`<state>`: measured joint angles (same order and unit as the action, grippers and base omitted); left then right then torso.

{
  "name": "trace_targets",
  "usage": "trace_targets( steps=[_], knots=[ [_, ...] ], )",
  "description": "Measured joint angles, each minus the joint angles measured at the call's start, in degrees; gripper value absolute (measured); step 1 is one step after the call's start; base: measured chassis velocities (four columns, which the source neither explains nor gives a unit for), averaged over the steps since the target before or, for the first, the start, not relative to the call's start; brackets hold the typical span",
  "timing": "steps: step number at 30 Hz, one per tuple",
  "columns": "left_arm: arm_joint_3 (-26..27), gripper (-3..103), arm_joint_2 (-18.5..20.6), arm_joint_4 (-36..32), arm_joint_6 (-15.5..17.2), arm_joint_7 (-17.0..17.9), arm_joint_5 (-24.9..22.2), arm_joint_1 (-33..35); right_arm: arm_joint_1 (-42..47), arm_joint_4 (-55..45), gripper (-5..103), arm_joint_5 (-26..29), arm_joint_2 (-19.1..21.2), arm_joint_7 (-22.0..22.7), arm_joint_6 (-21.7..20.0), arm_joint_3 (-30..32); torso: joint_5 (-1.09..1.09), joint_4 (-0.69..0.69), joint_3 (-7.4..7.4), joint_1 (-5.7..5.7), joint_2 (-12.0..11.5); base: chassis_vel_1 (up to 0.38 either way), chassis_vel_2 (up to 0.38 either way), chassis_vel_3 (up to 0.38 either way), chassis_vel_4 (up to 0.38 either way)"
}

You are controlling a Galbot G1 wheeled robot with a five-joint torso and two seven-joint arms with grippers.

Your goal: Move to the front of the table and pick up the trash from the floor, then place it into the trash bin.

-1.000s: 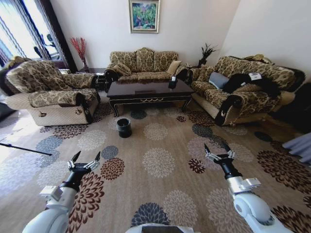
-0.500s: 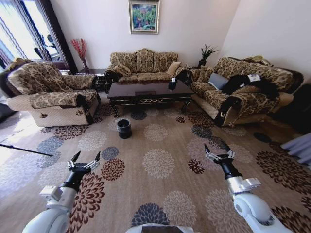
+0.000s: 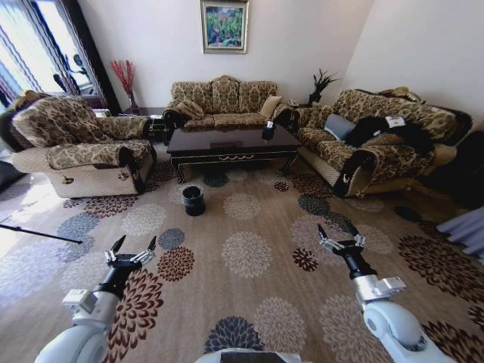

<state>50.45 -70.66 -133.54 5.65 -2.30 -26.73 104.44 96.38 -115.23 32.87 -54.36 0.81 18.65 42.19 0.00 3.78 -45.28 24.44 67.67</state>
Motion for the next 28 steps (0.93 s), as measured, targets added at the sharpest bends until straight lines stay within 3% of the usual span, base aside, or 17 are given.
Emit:
trace_targets(
  steps=[28],
  knots=[
    [0.0,100,0.0,0.0,0.0,0.0,0.0,0.0,0.0,0.0,100,0.0,0.0,0.0,0.0,0.0,0.00,0.00,0.23,-0.18,-0.4,0.000,0.000,0.000,0.000]
  ],
)
